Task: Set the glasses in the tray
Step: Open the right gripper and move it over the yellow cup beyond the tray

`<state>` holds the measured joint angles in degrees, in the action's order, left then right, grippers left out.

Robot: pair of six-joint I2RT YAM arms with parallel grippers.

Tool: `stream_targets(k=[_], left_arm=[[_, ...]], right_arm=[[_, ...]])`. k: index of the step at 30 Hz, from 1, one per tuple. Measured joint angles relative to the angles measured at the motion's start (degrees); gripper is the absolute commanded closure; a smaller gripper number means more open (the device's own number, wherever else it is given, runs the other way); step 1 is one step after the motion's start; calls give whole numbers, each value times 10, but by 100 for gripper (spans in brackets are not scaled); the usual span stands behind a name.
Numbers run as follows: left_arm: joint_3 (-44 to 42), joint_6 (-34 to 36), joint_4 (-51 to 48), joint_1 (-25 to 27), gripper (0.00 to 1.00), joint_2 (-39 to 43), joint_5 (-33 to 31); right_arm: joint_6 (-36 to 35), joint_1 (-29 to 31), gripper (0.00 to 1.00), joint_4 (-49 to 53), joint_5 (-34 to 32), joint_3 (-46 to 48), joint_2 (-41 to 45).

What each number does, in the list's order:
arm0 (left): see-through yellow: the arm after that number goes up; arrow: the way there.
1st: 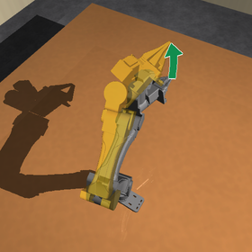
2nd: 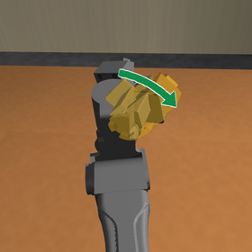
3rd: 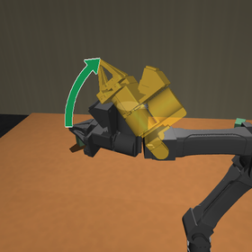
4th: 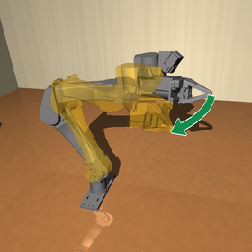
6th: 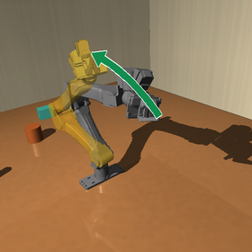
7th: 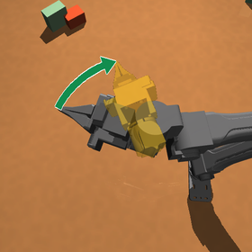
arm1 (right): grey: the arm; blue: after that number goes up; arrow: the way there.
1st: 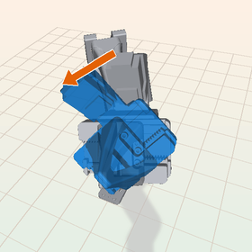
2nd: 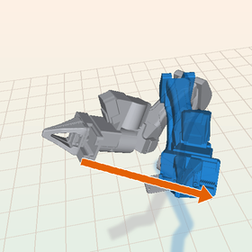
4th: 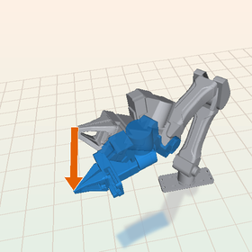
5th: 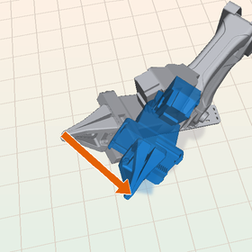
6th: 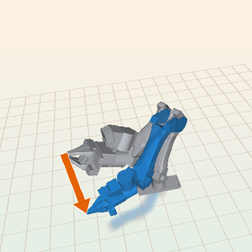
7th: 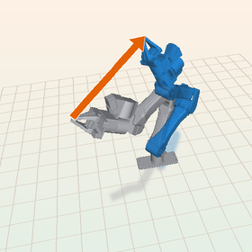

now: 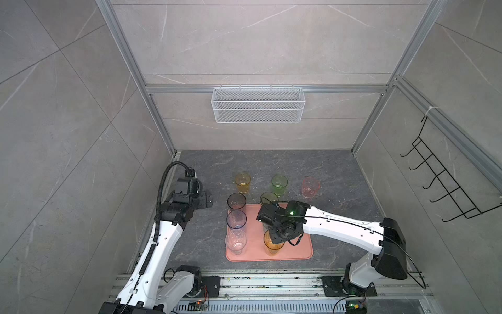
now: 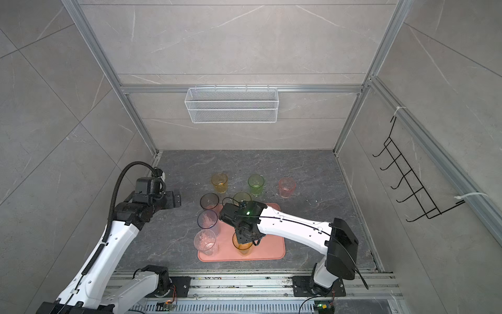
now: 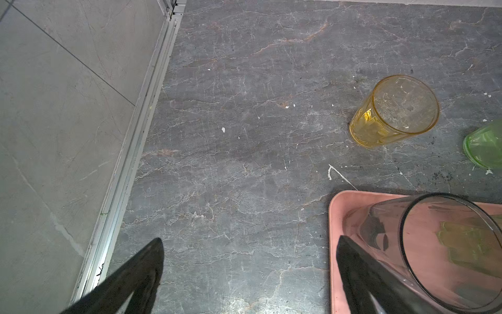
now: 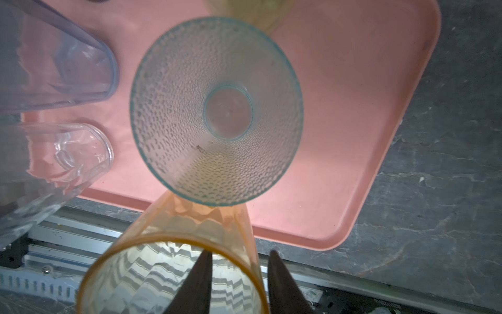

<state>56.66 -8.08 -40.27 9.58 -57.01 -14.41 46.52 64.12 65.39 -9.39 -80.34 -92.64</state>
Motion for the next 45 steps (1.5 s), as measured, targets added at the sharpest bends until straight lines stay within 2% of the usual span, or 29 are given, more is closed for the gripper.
stream_targets(k=[6, 13, 18, 22, 28, 37, 45], left_arm=[[0, 0, 0, -2, 1, -3, 0], [0, 0, 0, -6, 1, -3, -1], [0, 0, 0, -6, 1, 3, -3], [0, 0, 0, -6, 1, 8, -4], [0, 0, 1, -6, 1, 14, -5], [-1, 7, 6, -6, 1, 17, -9], [-5, 13, 11, -6, 1, 17, -20]], right_arm=[[-8, 0, 57, 41, -32, -72, 0], [-52, 0, 51, 64, -102, -165, 0], [-104, -14, 47, 39, -150, -231, -6], [-148, -48, 46, -11, -167, -267, -34], [-203, -102, 46, -90, -163, -294, -89], [-241, -174, 45, -197, -129, -319, -175], [-243, -223, 46, -209, -85, -455, -327]])
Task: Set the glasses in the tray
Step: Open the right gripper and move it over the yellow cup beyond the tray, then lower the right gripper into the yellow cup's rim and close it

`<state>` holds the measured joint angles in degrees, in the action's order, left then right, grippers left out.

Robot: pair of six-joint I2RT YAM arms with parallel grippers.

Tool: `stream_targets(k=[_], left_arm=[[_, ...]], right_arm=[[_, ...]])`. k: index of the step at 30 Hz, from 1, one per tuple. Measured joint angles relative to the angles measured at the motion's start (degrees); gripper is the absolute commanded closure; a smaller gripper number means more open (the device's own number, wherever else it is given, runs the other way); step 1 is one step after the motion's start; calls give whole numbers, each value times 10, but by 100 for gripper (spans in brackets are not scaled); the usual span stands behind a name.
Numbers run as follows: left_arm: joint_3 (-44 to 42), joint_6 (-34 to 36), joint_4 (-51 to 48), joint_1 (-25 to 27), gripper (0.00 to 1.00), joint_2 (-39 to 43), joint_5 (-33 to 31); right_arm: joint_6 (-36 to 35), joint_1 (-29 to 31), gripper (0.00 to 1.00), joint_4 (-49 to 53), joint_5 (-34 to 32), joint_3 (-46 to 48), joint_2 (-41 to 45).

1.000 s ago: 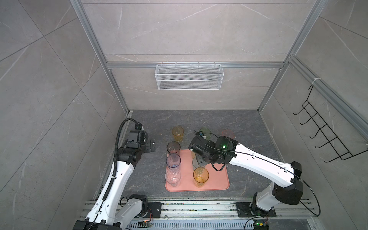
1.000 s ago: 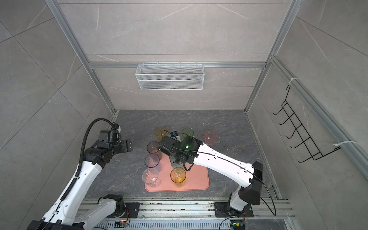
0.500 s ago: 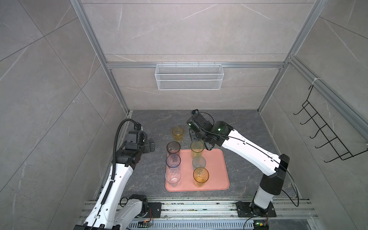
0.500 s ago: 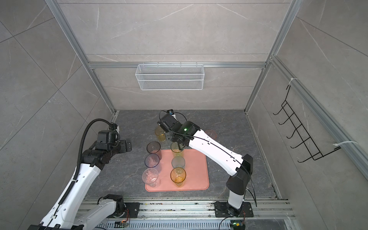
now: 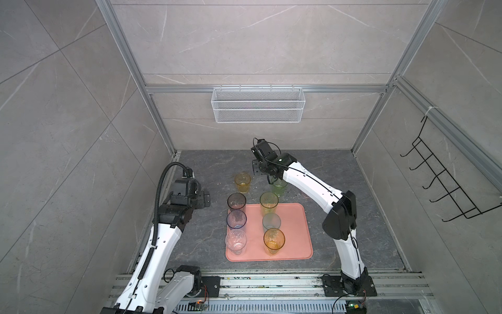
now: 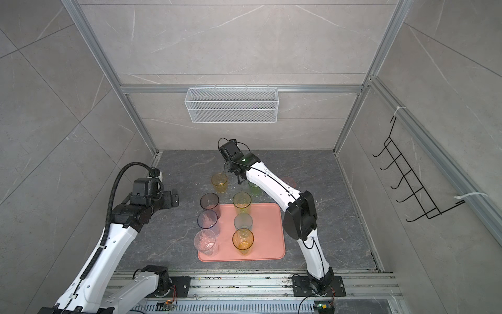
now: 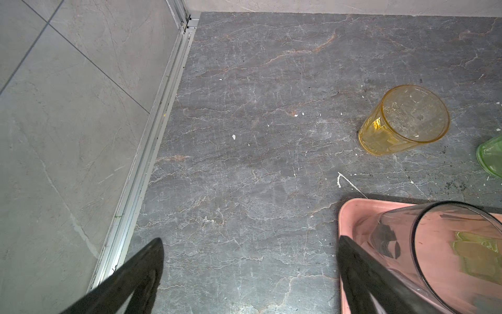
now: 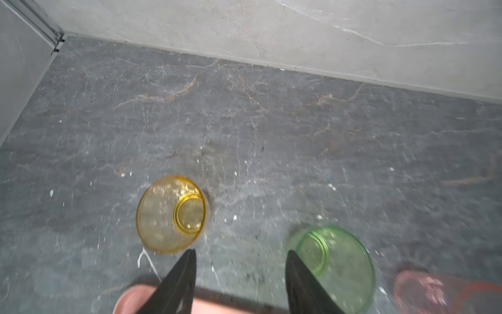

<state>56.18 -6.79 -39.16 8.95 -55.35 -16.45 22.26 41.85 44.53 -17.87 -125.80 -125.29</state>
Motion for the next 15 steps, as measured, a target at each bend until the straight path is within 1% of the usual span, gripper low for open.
stream_targets(k=[10, 15], left_arm=[[0, 4, 2, -4, 1, -1, 0], [0, 4, 2, -6, 1, -1, 0]], right_arm=[[16, -4, 47, 62, 49, -213, -162], [26, -4, 47, 86, 70, -256, -204]])
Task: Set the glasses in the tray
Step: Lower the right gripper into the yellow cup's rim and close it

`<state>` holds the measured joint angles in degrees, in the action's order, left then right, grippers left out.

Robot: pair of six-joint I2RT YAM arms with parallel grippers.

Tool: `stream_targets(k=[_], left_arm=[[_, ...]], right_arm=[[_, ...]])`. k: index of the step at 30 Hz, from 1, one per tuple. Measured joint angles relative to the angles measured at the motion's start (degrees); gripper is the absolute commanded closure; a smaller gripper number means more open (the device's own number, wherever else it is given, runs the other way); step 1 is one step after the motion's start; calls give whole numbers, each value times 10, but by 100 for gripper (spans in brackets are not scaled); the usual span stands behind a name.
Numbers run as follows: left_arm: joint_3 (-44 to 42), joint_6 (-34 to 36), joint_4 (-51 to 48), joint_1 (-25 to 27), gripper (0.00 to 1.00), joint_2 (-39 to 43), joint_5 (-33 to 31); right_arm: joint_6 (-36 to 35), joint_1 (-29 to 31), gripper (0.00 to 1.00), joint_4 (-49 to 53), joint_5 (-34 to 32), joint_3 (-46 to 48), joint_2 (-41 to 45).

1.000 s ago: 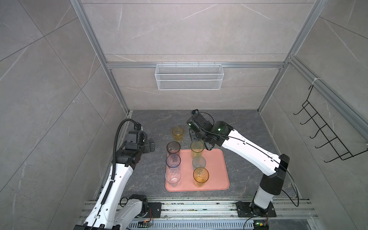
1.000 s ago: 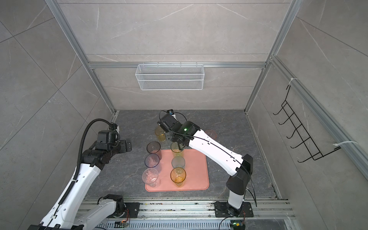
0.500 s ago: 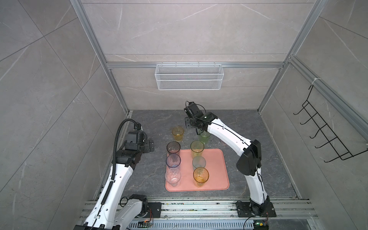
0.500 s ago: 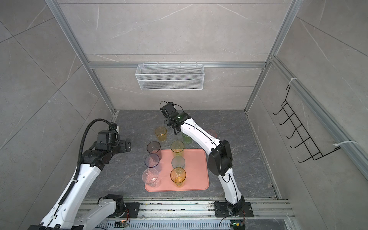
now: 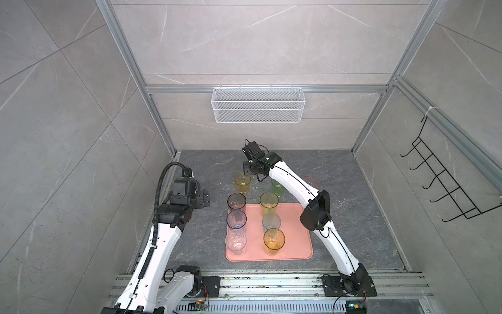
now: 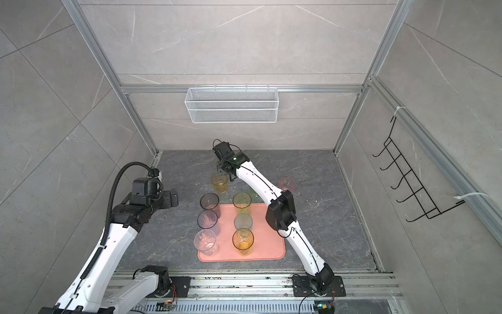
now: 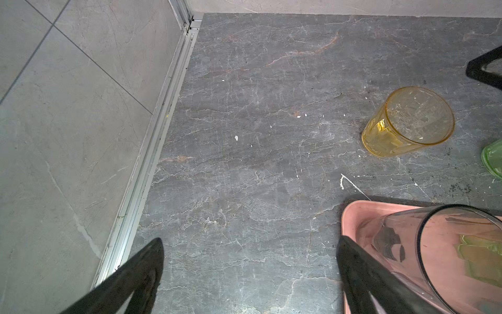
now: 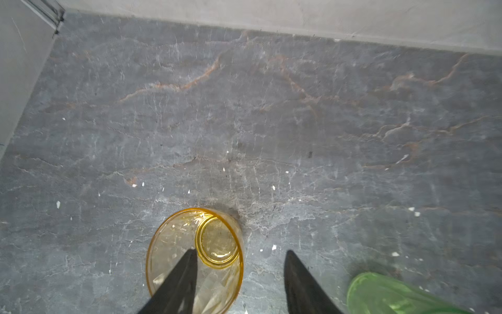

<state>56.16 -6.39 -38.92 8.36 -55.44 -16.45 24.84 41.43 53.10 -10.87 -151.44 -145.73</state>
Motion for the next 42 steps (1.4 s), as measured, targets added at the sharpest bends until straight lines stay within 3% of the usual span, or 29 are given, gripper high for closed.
stream_targets(k=[13, 32, 42], left_arm=[[0, 0, 0, 0, 1, 0, 0], [0, 0, 0, 0, 1, 0, 0], [0, 0, 0, 0, 1, 0, 0]], right_arm=[[16, -3, 48, 15, 31, -6, -52], [26, -5, 67, 13, 66, -7, -58], [35, -8, 82, 7, 75, -16, -77]])
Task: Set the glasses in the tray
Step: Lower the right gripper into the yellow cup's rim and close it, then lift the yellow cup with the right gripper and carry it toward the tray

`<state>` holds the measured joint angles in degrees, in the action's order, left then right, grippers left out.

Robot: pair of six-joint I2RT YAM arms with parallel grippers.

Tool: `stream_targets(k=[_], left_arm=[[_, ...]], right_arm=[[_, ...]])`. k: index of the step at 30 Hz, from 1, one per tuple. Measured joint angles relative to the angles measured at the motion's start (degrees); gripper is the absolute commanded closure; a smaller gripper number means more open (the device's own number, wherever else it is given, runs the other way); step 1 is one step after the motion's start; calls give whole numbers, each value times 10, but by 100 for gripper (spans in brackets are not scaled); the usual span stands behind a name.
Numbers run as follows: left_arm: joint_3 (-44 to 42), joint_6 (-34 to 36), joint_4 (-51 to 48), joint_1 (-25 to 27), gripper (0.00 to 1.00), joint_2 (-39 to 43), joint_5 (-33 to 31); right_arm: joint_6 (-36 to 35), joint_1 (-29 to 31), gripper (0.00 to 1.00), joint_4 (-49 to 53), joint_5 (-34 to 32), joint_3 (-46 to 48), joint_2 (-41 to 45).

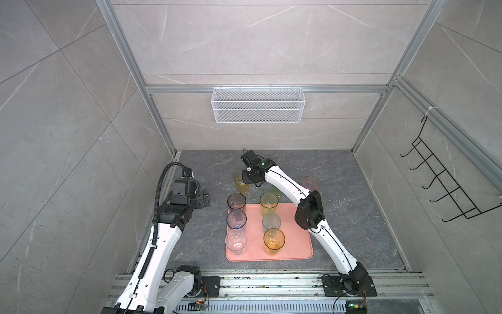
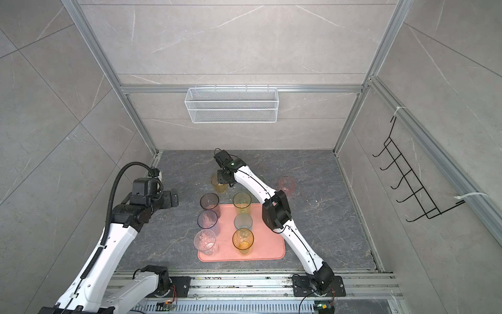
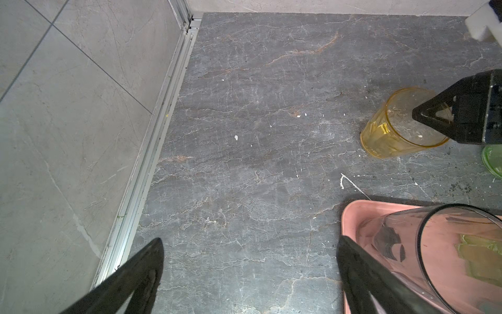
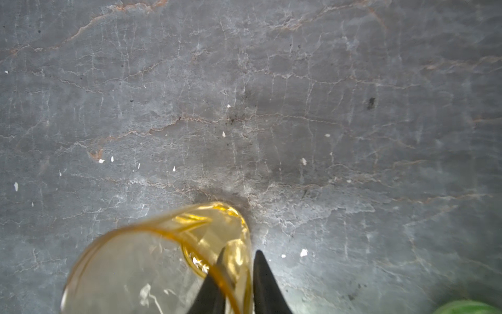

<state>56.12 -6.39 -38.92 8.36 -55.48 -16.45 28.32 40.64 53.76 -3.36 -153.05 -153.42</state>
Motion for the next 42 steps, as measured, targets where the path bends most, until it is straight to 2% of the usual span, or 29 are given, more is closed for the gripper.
stream_targets(k=[10, 15, 24, 42], left_arm=[[0, 0, 0, 0, 1, 0, 0], [0, 0, 0, 0, 1, 0, 0], [0, 0, 0, 0, 1, 0, 0], [0, 0, 0, 0, 1, 1, 0]], right_arm=[[4, -2, 96, 5, 4, -15, -9], [1, -2, 100, 11, 2, -22, -9], [-20, -2, 100, 37, -12, -23, 8], [-72, -14, 100, 139, -78, -30, 161]])
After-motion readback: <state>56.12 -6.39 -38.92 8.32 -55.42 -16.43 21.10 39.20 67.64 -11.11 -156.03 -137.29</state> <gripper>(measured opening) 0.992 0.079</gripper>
